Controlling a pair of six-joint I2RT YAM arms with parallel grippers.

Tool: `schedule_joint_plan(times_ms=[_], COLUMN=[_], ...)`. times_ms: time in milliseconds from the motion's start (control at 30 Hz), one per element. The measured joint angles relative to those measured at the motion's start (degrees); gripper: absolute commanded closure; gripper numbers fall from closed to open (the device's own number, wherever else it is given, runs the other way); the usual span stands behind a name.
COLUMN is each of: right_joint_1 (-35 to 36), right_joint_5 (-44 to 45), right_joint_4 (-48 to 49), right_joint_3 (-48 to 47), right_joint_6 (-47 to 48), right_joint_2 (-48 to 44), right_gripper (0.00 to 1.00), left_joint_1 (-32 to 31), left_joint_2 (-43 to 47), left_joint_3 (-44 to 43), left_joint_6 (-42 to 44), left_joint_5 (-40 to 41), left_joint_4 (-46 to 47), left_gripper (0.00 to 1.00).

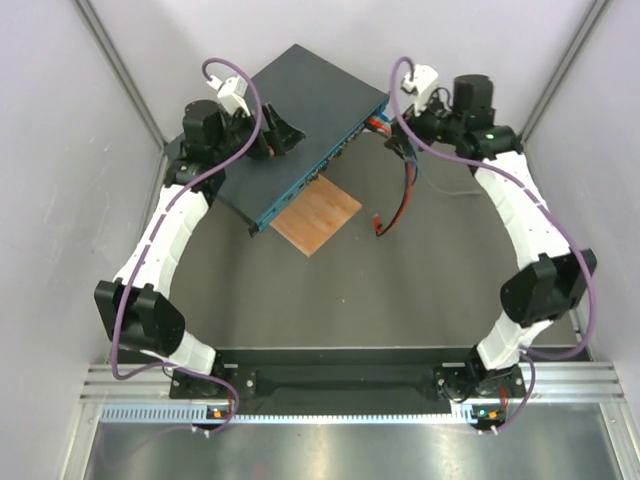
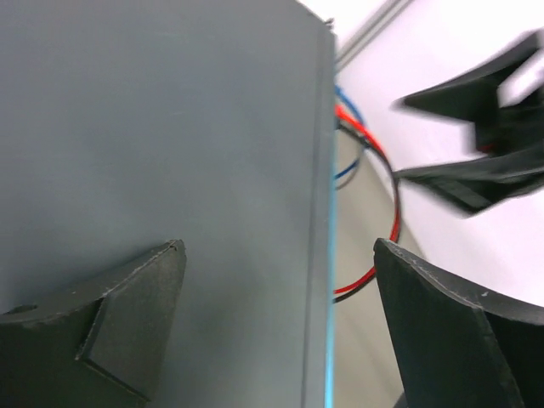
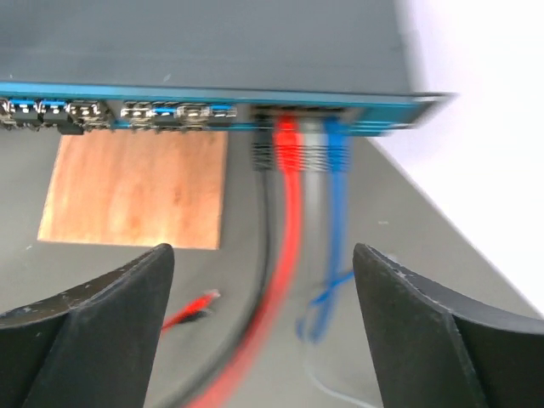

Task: Insert the plug into the switch port

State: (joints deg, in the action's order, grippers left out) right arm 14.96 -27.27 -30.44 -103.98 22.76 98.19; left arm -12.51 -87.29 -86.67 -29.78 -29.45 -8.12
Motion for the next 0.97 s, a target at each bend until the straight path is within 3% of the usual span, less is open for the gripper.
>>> schedule_joint_plan(times_ms=[200, 367, 500, 700, 967], right_joint_1=[-3.7, -6.4, -9.5, -12.7, -12.9], right_joint_5=[-0.8, -3.1, -4.7, -5.2, -4.7], right_joint_4=[-0.1, -0.5, -1.1, -2.3, -1.5], right_joint_3=[0.1, 3.7, 11.0, 22.7, 32.4], right_joint_6=[-2.4, -6.7, -11.0, -16.5, -20.5], right_joint_2=[-7.1, -14.0, -20.0, -28.0, -38.4], right_gripper=[0.01, 0.0, 0.0, 0.0, 0.0], left_joint_1=[3.8, 7.2, 7.5, 7.7, 9.5], left_joint_2=[-0.3, 0.8, 3.5, 18.0, 36.7], left_joint_3=[-8.6, -11.3, -12.5, -7.3, 3.1], left_joint_6=[6.8, 14.1, 19.4, 25.3, 30.0], left_joint_5=[0.2, -1.9, 3.5, 14.4, 23.3], left_joint_4=[-12.9, -21.9, -29.3, -34.2, -35.4], left_gripper=[0.01, 0.01, 0.01, 0.01, 0.01])
